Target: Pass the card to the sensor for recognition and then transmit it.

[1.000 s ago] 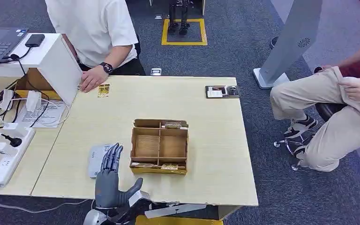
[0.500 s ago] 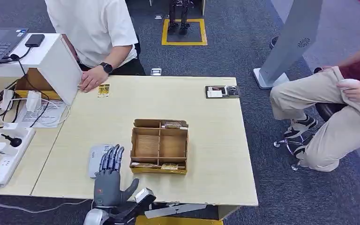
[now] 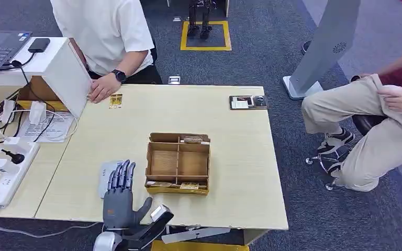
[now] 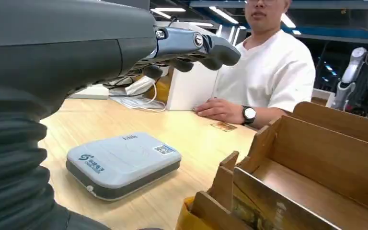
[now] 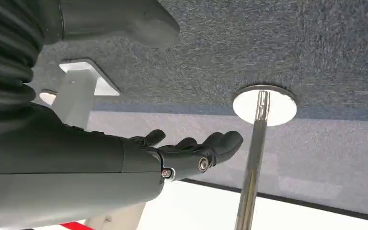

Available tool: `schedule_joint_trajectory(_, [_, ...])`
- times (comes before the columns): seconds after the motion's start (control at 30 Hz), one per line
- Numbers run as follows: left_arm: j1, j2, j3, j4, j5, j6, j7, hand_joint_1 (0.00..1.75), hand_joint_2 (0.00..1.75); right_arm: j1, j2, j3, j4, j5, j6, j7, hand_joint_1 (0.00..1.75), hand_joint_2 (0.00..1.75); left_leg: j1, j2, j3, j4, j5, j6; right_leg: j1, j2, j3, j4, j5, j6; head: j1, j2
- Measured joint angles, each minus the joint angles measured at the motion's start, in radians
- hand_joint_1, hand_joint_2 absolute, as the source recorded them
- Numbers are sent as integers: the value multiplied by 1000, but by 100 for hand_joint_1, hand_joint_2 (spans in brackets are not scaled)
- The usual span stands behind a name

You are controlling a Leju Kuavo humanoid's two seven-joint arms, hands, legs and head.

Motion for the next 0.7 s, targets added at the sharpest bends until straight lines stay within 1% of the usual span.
schedule_joint_trajectory(0.2, [0, -3, 0, 0, 0, 0, -4, 0, 175, 2, 0, 6, 3, 0, 0, 7, 0, 175, 0, 0, 0, 0, 0, 0, 0, 0, 0, 0, 0, 0, 0, 0])
schedule_joint_trajectory(0.4, [0, -4, 0, 1, 95, 0, -64, 0, 175, 5, 0, 6, 6, -7, 0, 5, 0, 175, 0, 0, 0, 0, 0, 0, 0, 0, 0, 0, 0, 0, 0, 0])
schedule_joint_trajectory(0.5, [-1, -3, -1, 3, 130, 0, -84, 0, 175, 5, 0, 6, 8, -8, 0, 5, 0, 175, 0, 0, 0, 0, 0, 0, 0, 0, 0, 0, 0, 0, 0, 0])
schedule_joint_trajectory(0.7, [-36, -3, -36, 26, 142, -3, -67, 0, 175, 4, 0, 24, 14, 18, 0, 14, 0, 175, 0, 0, 0, 0, 0, 0, 0, 0, 0, 0, 0, 0, 0, 0])
